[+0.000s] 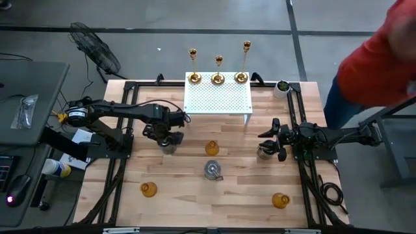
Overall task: Pick & Place candle stick holders
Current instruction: Put the middle left scented candle on the shelf
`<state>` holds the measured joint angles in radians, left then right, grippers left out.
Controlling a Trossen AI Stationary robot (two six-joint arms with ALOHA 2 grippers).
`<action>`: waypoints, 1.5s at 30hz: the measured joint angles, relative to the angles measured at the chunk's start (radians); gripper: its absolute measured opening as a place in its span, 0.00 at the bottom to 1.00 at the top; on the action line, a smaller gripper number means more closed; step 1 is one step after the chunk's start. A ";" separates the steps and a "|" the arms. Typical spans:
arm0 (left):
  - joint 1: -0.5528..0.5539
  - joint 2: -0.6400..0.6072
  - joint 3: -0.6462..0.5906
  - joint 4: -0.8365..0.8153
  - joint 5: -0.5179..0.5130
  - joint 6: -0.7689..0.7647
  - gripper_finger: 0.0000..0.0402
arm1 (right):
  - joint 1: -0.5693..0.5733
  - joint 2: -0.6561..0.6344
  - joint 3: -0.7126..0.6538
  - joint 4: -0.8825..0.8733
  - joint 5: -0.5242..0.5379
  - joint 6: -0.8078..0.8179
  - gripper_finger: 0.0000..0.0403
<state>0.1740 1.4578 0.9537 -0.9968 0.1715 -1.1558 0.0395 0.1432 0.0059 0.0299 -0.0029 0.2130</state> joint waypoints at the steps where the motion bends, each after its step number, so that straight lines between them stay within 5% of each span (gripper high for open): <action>1: 0.006 0.000 0.001 0.001 0.006 -0.015 0.88 | 0.000 0.000 0.000 0.000 0.000 0.000 0.44; 13: 0.016 0.000 0.002 -0.009 0.017 0.005 0.88 | 0.000 0.000 0.000 0.001 0.000 0.000 0.44; 22: 0.016 0.000 0.059 -0.091 -0.097 0.141 0.88 | 0.000 0.000 0.000 0.002 0.000 0.000 0.44; 36: -0.087 -0.082 0.390 -0.498 -0.282 0.271 0.88 | 0.000 0.000 0.000 0.002 0.000 0.000 0.44; 45: -0.095 -0.101 0.628 -0.577 -0.400 0.295 0.88 | 0.000 0.000 0.000 0.002 0.000 0.000 0.44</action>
<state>0.0788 1.3569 1.5817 -1.5735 -0.2285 -0.8604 0.0392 0.1432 0.0057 0.0322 -0.0029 0.2129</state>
